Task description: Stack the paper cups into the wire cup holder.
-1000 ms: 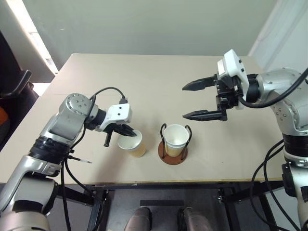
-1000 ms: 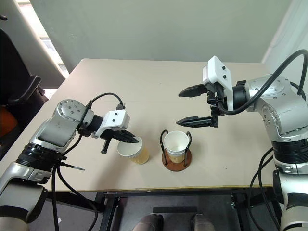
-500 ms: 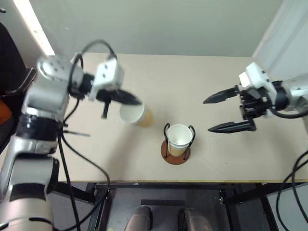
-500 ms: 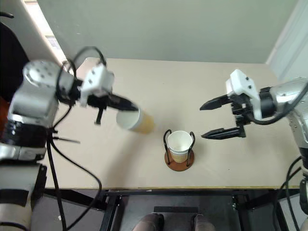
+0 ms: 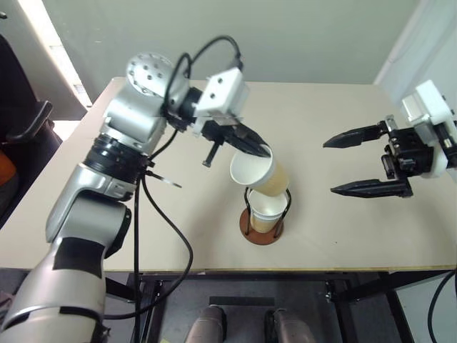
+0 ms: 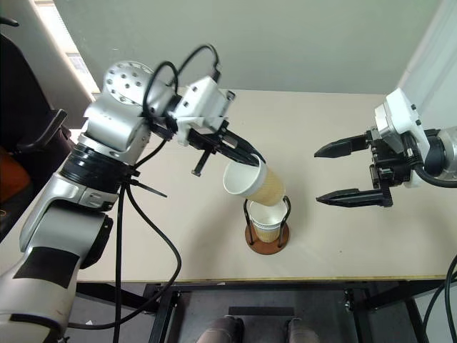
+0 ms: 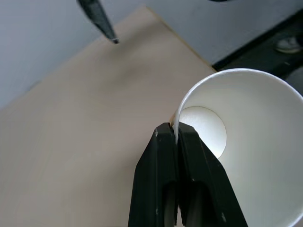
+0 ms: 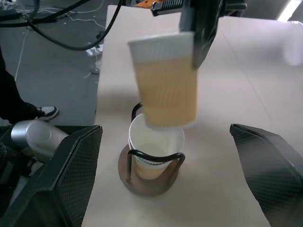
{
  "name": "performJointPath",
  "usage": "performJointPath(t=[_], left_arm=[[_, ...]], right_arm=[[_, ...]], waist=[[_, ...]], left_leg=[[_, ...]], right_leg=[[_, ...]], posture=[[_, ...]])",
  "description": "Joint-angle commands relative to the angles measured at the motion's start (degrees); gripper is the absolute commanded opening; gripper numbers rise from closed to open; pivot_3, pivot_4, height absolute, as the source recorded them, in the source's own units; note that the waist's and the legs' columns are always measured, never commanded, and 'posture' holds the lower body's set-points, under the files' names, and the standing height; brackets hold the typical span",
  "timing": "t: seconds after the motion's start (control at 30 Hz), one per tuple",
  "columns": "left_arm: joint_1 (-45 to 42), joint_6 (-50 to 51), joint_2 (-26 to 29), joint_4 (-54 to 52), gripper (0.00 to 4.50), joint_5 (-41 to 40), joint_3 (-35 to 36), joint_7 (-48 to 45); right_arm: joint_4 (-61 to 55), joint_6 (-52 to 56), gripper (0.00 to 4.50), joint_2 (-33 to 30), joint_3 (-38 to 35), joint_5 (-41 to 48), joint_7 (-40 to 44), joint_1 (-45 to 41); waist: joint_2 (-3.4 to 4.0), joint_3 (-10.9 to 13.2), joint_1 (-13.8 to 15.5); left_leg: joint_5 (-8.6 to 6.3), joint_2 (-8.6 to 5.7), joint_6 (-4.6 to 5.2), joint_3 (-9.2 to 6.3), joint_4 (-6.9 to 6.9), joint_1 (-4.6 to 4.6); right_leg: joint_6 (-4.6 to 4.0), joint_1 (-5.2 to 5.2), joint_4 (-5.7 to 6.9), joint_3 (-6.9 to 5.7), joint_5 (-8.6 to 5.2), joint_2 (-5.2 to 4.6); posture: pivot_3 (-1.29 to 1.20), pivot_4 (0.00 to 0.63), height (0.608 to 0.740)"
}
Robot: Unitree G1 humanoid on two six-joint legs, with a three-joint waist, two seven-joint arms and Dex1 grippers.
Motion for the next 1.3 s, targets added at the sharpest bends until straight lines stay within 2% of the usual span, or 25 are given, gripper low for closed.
performJointPath(t=[0.03,0.2,0.5,0.63,1.0,1.2,1.3], left_arm=[[-1.6,-3.4,-0.57,-0.49,0.04,-0.16,-1.89,-2.5],[-1.42,-6.75,-0.26,-0.25,0.04,1.87,-5.44,-2.5],[-1.61,-9.44,-0.02,0.61,0.04,3.66,-6.89,-2.5],[-1.57,-9.23,-2.14,2.0,0.04,5.88,-6.88,-2.5],[-2.28,-11.82,-8.31,7.92,3.61,13.15,-2.15,-0.57],[-3.8,-12.37,-12.25,11.44,3.61,14.58,2.43,2.6],[-4.4,-11.53,-12.28,12.41,3.61,14.82,4.71,2.76]], right_arm=[[-2.61,0.65,4.5,-1.66,-3.11,1.78,-1.56,0.3],[-4.05,1.42,4.5,-2.19,-3.45,3.09,-2.89,0.99],[-5.38,1.31,4.5,-2.59,-3.21,3.81,-4.71,2.33],[-5.48,0.85,4.5,-2.33,-2.85,3.65,-5.21,2.42],[-5.4,-0.21,4.5,-2.06,-2.26,3.11,-5.78,3.14],[-4.4,-1.33,4.5,-1.61,-1.13,2.4,-5.97,2.64],[-3.9,-1.83,4.5,-1.45,-0.71,2.41,-5.58,2.43]], waist=[[0.0,0.0,0.03],[0.01,0.0,0.09],[0.01,0.0,0.25],[0.02,-0.01,0.3],[0.02,-0.01,0.39],[0.02,-0.01,0.48],[0.02,-0.01,0.51]], left_leg=[[0.0,0.0,0.0,0.0,0.04,-0.04],[-0.08,0.0,-0.03,0.01,0.54,-0.26],[-0.21,-0.03,0.16,0.07,0.72,-0.32],[-0.21,-0.03,0.16,0.08,0.72,-0.32],[-0.21,-0.03,0.17,0.14,0.74,-0.32],[-0.21,-0.03,0.17,0.18,0.77,-0.35],[-0.21,-0.03,0.17,0.22,0.78,-0.34]], right_leg=[[0.04,0.0,0.0,0.0,-0.02,0.0],[0.22,0.01,0.01,0.0,-0.01,0.0],[0.36,0.05,-0.07,0.06,0.06,-0.03],[0.37,0.06,-0.07,0.06,0.07,-0.03],[0.43,0.07,-0.07,0.09,0.08,-0.04],[0.5,0.07,-0.1,0.1,0.1,-0.05],[0.55,0.07,-0.12,0.14,0.12,-0.05]], posture=[[0.0,0.15,0.74],[0.0,0.15,0.74],[0.0,0.15,0.74],[0.0,0.15,0.74],[0.0,0.15,0.74],[0.0,0.15,0.74],[0.0,0.15,0.74]])
